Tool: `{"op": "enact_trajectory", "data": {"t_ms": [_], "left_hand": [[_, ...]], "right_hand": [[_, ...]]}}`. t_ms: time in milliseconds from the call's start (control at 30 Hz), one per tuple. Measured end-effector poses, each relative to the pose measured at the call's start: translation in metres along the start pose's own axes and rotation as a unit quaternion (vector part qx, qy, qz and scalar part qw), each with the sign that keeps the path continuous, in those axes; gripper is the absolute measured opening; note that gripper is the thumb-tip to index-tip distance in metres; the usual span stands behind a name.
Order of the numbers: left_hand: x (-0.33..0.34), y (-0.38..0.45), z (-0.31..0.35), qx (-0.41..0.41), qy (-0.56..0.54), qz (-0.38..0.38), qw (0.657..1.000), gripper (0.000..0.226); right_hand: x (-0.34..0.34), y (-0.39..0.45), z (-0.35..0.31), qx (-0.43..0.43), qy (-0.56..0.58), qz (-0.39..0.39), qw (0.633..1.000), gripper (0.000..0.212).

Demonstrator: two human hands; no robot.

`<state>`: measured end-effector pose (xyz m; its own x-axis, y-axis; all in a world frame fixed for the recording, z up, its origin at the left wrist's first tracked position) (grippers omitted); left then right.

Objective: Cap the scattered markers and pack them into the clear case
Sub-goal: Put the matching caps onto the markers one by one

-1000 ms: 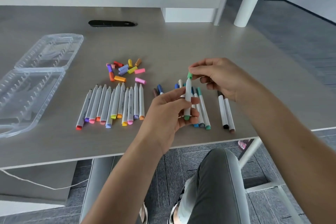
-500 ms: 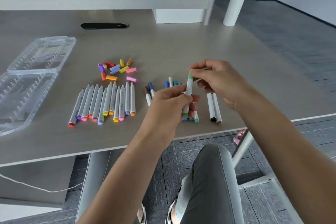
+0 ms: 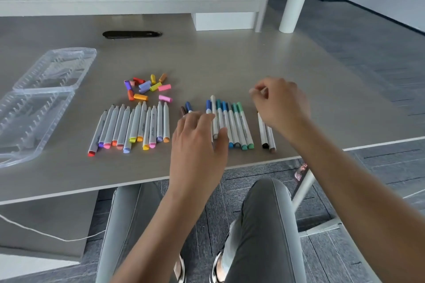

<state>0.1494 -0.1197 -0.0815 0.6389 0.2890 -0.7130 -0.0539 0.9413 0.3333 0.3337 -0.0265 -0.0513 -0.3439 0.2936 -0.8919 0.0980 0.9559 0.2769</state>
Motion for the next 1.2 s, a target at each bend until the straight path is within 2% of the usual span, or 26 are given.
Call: {"op": "enact_trajectory", "data": {"t_ms": [100,200,333,533,667,867,1000,1100,1200], "left_hand": [[0.01,0.001,-0.003,0.011,0.051,-0.027,0.998,0.04],[0.018,0.004,-0.001,0.015,0.046,-0.033,0.998,0.035],[0.023,0.01,0.0,0.037,0.022,-0.012,0.999,0.025],[0.013,0.014,-0.005,0.062,-0.047,-0.008,0.997,0.022],[-0.007,0.002,-0.017,0.075,-0.066,0.006,0.995,0.02],[-0.049,-0.02,-0.048,0.07,-0.08,0.073,0.992,0.02],[-0.089,-0.028,-0.09,0.027,-0.02,0.115,0.993,0.025],[-0.109,-0.029,-0.123,0.002,0.028,0.094,0.995,0.035],[-0.122,-0.029,-0.144,-0.019,0.059,0.053,0.997,0.054]], "right_hand": [[-0.011,-0.021,0.022,0.043,-0.045,0.03,0.998,0.039],[-0.01,-0.038,0.043,0.092,-0.1,-0.019,0.991,0.047],[-0.005,-0.046,0.034,0.099,-0.043,-0.046,0.993,0.044],[0.006,-0.053,0.001,0.049,-0.02,-0.069,0.996,0.041],[0.003,-0.059,-0.015,0.034,-0.048,-0.023,0.998,0.036],[0.023,-0.071,-0.082,-0.088,0.035,-0.013,0.995,0.026],[0.046,-0.081,-0.121,-0.166,0.05,-0.033,0.984,0.027],[0.061,-0.085,-0.144,-0.195,0.051,-0.042,0.979,0.03],[0.075,-0.091,-0.164,-0.202,0.058,-0.042,0.977,0.033]]}}
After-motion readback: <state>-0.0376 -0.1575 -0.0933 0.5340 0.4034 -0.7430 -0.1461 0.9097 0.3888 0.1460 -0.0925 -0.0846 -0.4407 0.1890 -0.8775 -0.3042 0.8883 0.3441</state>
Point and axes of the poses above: each hand's wrist, its own y-axis towards the middle knuckle, its own x-axis out of the palm, z = x × y, the point moved 3 cm from there along y, towards the middle knuckle, and after that the axes turned 2 degrees about -z, right-handed, at the moved point
